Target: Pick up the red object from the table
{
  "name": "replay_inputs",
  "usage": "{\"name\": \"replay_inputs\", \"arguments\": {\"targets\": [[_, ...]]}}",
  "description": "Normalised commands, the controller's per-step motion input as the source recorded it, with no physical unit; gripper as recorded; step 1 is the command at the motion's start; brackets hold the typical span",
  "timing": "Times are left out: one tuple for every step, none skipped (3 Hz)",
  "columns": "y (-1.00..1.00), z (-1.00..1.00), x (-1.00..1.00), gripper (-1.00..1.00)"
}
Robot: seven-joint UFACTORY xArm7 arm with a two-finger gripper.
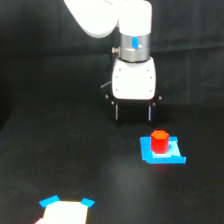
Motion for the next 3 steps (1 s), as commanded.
{"name": "replay_inputs", "arguments": {"targets": [[-1.0, -1.0, 0.52, 0.92], [-1.0, -1.0, 0.06, 0.14], [-1.0, 0.13, 1.0, 0.96]]}}
